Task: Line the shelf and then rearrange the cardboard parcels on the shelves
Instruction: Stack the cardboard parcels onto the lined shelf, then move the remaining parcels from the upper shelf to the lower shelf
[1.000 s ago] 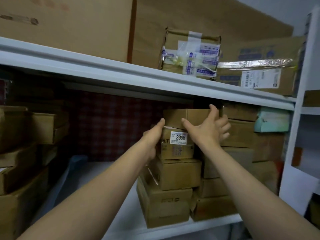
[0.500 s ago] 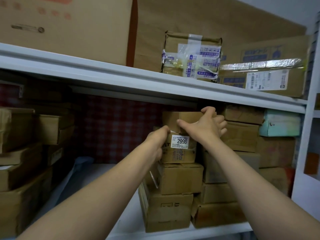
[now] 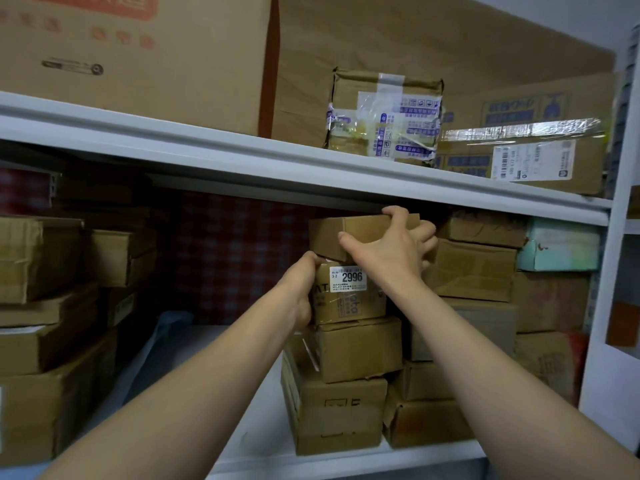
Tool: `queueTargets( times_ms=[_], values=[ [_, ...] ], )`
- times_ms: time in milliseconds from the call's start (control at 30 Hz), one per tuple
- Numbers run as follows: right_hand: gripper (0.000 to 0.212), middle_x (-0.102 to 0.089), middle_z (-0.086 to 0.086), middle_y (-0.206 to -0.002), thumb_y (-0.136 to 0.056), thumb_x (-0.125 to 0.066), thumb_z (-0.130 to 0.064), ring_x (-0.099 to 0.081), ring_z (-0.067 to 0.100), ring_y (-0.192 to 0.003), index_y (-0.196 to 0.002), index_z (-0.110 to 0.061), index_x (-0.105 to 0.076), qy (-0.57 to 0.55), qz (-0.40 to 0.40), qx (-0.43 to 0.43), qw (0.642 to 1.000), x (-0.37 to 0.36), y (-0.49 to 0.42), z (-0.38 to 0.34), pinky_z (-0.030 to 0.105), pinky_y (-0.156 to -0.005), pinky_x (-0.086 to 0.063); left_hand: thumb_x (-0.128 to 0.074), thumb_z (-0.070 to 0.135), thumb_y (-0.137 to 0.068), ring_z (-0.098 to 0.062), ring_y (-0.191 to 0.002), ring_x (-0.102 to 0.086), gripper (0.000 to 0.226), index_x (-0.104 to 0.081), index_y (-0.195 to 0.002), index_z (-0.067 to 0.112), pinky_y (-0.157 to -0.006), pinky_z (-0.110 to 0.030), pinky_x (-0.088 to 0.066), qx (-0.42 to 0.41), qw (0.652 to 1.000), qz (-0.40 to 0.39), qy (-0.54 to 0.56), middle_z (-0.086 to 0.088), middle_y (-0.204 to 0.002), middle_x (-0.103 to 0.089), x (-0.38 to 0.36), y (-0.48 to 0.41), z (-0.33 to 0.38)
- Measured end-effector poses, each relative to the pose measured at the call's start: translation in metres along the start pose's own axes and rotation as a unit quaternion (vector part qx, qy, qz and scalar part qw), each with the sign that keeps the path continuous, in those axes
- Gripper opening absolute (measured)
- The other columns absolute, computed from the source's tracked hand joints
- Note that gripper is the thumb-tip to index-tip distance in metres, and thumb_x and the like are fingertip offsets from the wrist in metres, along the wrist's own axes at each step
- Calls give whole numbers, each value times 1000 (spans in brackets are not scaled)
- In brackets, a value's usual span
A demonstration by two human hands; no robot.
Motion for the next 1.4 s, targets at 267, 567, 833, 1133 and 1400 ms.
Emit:
queueTargets(
  times_ms=[267,567,833,1133,1400],
  values=[
    [81,-20,13,-138,-61,-70,-64,-22,32,-126,-126,-30,-34,-16,-16,20,1000,-8,13,-12,33,-83,-38,-44,43,-98,-25,-70,-61,45,-58,-66,14,-81,-39,-56,-6,999,35,5,-7,-53,-66,5,0,-1],
    [79,-22,13,-136,-64,-69,-64,-23,31,-124,-126,-30,-33,-52,-25,-26,998,2,19,-7,32,-77,-37,-53,52,-90,-29,-84,-74,46,-72,-105,13,-72,-44,-61,-39,997,25,69,-10,-89,-77,5,-14,-2],
    [80,-22,11,-138,-66,-71,-62,-23,28,-125,-129,-32,-33,-81,-26,-21,996,2,29,-11,30,-74,-35,-63,49,-74,-26,-80,-73,40,-71,-90,14,-67,-39,-58,-24,997,24,68,-8,-90,-76,31,-12,-9],
    [80,-20,11,-141,-68,-72,-61,-23,28,-128,-130,-32,-32,-122,-12,-13,992,-5,40,-20,29,-75,-37,-60,51,-50,-30,-78,-75,83,-63,-125,15,-48,-42,-56,-95,974,138,155,-10,-95,-77,71,3,-1],
    [77,-19,1,-138,-64,-78,-56,-29,25,-127,-124,-40,-34,-224,-51,50,972,-16,79,-15,32,-94,-47,-73,34,-48,-37,-81,-74,97,-46,-140,23,-61,-56,-57,-106,972,137,157,-17,-109,-71,113,30,-29]
  ],
)
Point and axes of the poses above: each hand's wrist, its own y-axis away from the middle knuckle, its own x-axis out of the back of the hand, z = x × y, the point moved 4 cm from there along -y, towards the middle knuckle
